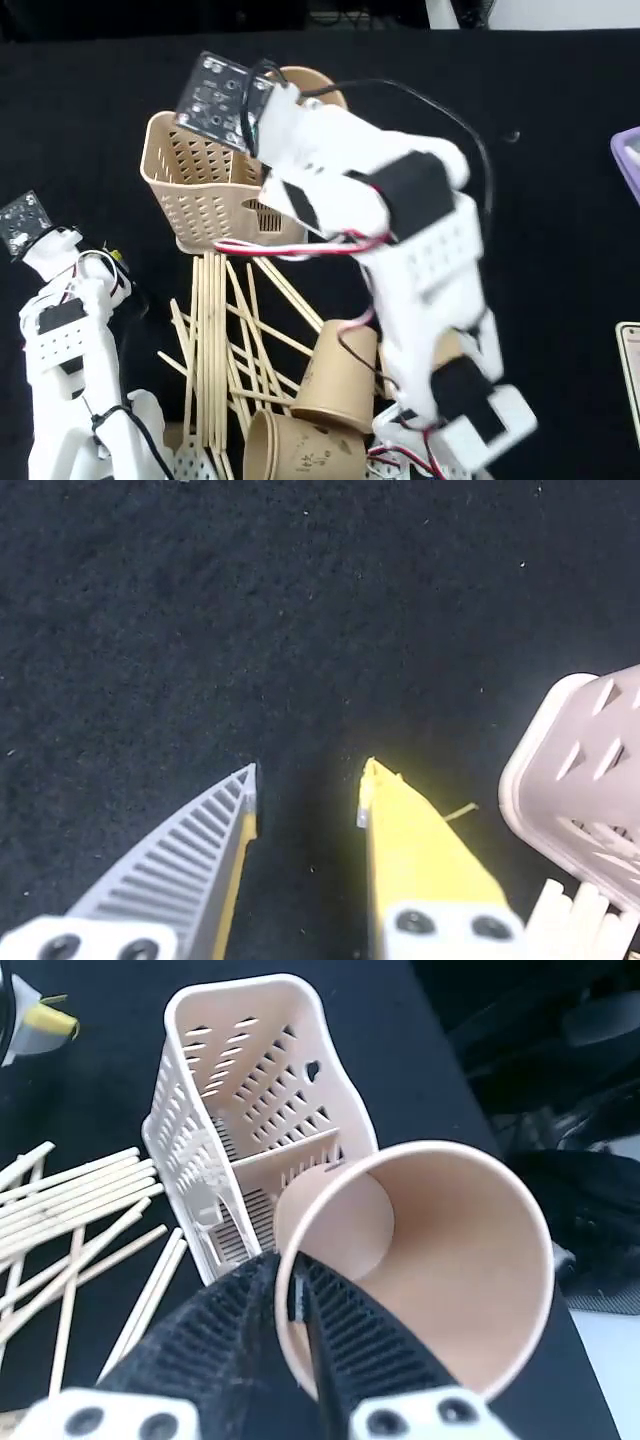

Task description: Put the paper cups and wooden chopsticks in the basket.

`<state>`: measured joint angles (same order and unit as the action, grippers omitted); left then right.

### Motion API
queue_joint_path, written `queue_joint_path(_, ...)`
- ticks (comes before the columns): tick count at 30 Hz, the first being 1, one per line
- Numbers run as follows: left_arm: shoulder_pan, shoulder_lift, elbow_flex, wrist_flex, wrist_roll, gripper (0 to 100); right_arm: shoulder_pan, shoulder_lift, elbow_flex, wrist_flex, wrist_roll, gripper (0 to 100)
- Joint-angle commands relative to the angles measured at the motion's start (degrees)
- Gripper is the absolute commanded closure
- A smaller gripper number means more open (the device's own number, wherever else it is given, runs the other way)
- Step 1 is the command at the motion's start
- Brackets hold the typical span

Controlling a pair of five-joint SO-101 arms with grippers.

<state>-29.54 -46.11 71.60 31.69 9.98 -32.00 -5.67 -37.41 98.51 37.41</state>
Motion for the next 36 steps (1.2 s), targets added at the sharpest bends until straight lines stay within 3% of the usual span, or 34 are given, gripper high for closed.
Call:
queue_joint_path(1, -0.40, -1.23, -0.84, -0.88, 0.62, 83, -1.05, 5.85, -7.34, 1.93, 0.70, 98.7)
queue_joint_path(5, -0.40, -1.23, -0.84, -0.79, 0.62, 83, -0.88, 8.92, -7.60, 1.93, -0.79, 97.7)
queue_joint_path(11, -0.40, -1.23, -0.84, -0.88, 0.53, 83, -0.70, 6.29, -12.53, 2.02, -8.00, 76.1)
queue_joint_path(20, -0.40, -1.23, -0.84, -0.79, 0.53, 83, 2.90, -9.54, -7.08, 2.73, -8.26, 86.0)
queue_joint_path(25, -0.40, -1.23, -0.84, -0.88, 0.53, 83, 14.07, -24.75, 8.75, 2.73, -8.26, 86.0)
queue_joint_path(31, -0.40, -1.23, -0.84, -0.88, 0.53, 83, 36.31, -41.98, 40.75, 2.55, -10.55, 85.8)
queue_joint_path(34, -0.40, -1.23, -0.92, -0.88, 0.62, 83, 45.80, -45.93, 57.54, 2.46, -10.20, 80.2)
queue_joint_path(36, -0.31, -1.23, -0.92, -0.97, 0.70, 83, 48.18, -46.55, 65.98, 2.37, -10.11, 75.6)
